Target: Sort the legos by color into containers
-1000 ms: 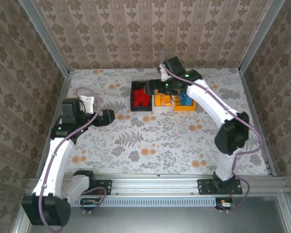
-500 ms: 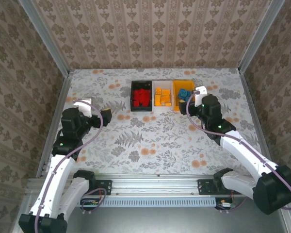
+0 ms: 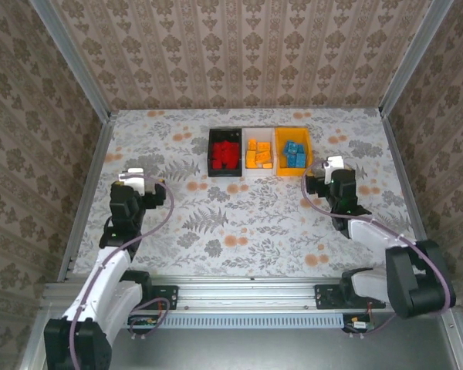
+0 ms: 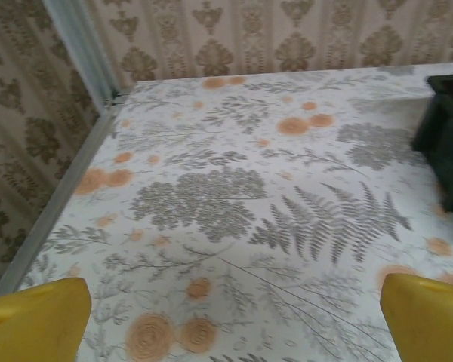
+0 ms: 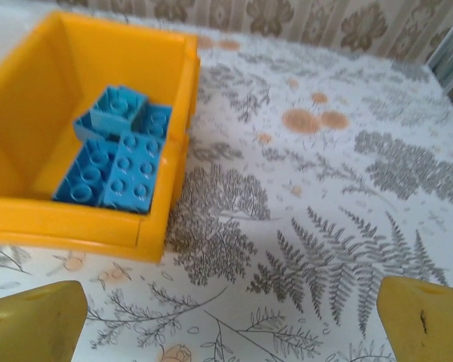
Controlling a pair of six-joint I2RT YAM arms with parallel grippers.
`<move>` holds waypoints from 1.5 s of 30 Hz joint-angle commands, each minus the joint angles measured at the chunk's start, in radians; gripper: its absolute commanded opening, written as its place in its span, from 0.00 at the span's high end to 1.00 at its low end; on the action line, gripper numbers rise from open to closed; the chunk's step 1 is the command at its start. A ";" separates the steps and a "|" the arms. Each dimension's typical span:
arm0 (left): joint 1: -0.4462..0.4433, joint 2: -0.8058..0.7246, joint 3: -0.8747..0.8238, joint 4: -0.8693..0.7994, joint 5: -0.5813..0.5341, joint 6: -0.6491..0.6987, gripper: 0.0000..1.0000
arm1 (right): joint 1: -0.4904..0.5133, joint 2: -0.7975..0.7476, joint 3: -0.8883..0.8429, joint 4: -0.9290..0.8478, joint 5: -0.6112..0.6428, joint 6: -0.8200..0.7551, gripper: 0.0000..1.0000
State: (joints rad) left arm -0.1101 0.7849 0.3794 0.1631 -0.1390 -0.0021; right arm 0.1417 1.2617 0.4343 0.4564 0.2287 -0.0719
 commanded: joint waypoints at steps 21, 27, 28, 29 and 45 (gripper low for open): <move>0.110 0.679 0.014 0.657 0.119 0.034 0.00 | -0.050 0.164 -0.022 0.305 -0.071 0.051 0.00; 0.095 0.752 -0.028 0.800 0.121 0.057 0.00 | -0.060 0.197 -0.026 0.344 -0.077 0.057 0.00; 0.093 0.750 -0.030 0.798 0.117 0.054 0.00 | -0.062 0.207 -0.028 0.356 -0.078 0.057 0.00; 0.093 0.752 -0.035 0.812 0.114 0.054 0.00 | -0.063 0.211 -0.028 0.362 -0.076 0.059 0.00; 0.061 0.758 -0.059 0.865 0.017 0.059 0.00 | -0.071 0.268 -0.152 0.637 -0.123 0.055 0.00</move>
State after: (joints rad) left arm -0.0586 1.5383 0.2829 1.0561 -0.0883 0.0536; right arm 0.0753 1.5215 0.3000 0.9802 0.1398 -0.0227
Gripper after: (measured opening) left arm 0.997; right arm 0.999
